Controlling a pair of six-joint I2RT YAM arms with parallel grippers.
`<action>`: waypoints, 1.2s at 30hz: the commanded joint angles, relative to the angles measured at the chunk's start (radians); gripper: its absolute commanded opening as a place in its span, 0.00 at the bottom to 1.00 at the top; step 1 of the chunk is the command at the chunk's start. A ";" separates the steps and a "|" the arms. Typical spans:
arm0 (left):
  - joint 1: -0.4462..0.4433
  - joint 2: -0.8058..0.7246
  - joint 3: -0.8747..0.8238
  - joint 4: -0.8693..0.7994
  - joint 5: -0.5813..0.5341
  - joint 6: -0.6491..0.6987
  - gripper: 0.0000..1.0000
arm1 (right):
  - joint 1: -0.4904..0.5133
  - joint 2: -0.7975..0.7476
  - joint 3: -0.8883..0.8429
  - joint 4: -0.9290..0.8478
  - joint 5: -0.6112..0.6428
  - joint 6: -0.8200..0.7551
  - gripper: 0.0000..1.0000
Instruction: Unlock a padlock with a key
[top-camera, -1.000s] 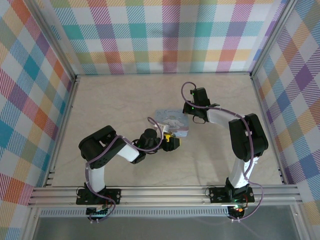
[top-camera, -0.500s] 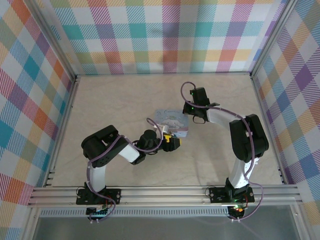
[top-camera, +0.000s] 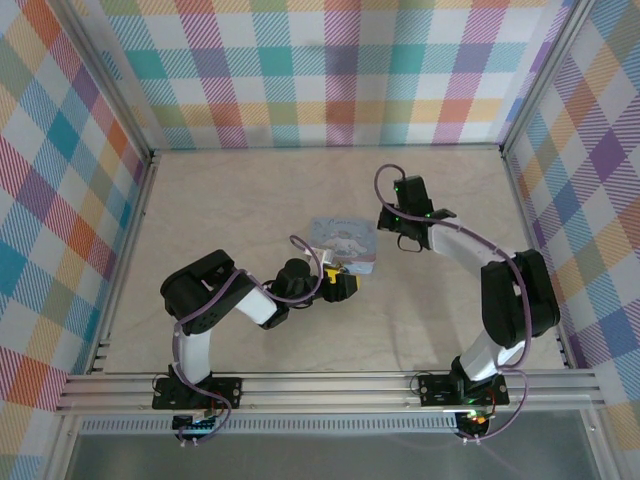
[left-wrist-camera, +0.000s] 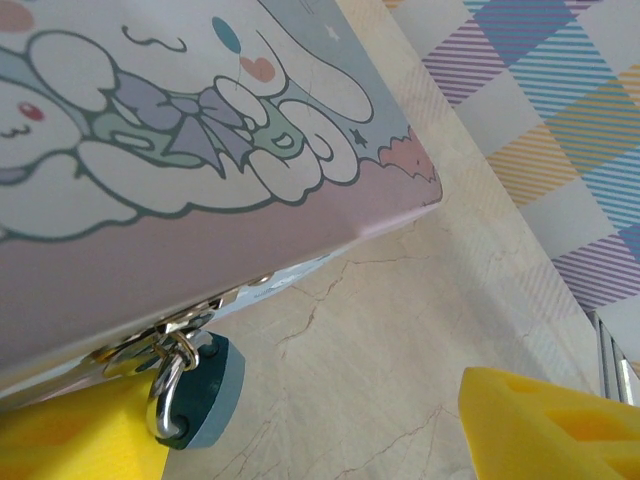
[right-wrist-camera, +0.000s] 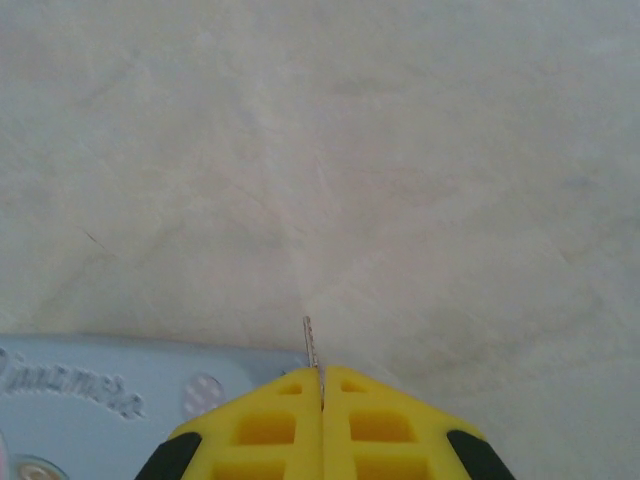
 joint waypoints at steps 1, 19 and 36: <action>0.017 -0.017 0.006 0.000 0.011 -0.003 0.75 | 0.003 -0.018 -0.055 -0.028 -0.006 0.018 0.00; 0.018 0.047 0.066 0.020 0.031 -0.038 0.77 | 0.102 0.018 -0.111 0.028 -0.049 0.066 0.00; 0.071 -0.011 -0.017 -0.069 0.064 -0.037 0.48 | 0.106 0.013 -0.120 0.045 -0.047 0.067 0.00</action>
